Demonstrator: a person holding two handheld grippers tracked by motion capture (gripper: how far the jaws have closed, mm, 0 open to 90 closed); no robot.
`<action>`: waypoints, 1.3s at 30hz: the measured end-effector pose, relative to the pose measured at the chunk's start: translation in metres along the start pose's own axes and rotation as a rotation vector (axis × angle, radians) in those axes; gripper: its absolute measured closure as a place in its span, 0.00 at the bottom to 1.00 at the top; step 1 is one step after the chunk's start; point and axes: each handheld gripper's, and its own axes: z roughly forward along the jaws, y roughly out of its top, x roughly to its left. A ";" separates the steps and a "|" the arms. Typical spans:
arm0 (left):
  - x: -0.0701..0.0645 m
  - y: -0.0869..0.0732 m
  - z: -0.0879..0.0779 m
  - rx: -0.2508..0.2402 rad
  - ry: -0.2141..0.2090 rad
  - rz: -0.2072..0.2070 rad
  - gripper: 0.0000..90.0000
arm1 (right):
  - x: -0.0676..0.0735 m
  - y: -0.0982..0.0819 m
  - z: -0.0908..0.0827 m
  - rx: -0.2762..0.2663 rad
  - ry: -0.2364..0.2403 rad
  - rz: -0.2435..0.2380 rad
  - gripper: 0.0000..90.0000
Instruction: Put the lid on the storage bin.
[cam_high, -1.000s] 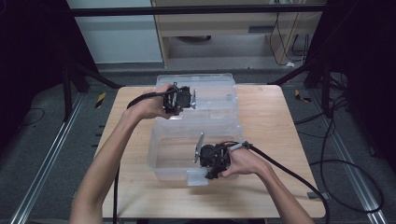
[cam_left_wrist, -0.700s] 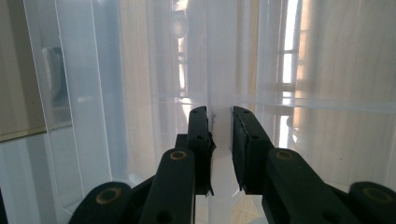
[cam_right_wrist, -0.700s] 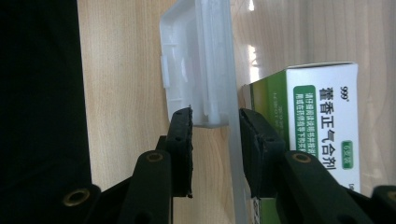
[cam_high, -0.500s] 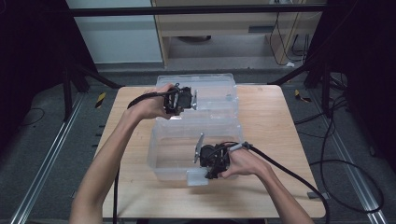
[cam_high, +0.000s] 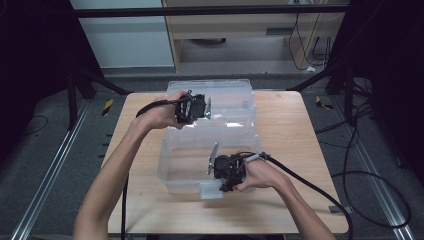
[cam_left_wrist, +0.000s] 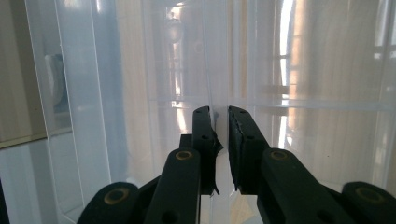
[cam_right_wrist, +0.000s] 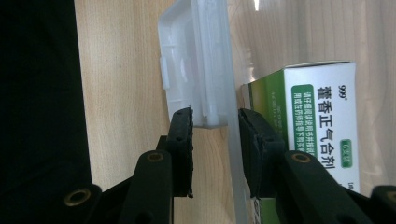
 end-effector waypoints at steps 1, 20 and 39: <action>-0.001 0.000 0.000 -0.009 0.000 -0.005 0.90 | 0.000 0.000 0.000 -0.002 -0.001 0.003 0.74; -0.019 -0.001 -0.017 -0.045 0.042 0.045 0.91 | 0.002 -0.003 0.000 -0.017 -0.013 0.005 0.74; -0.038 -0.002 -0.031 -0.059 0.049 0.040 0.92 | 0.003 -0.005 0.000 -0.032 -0.025 0.002 0.74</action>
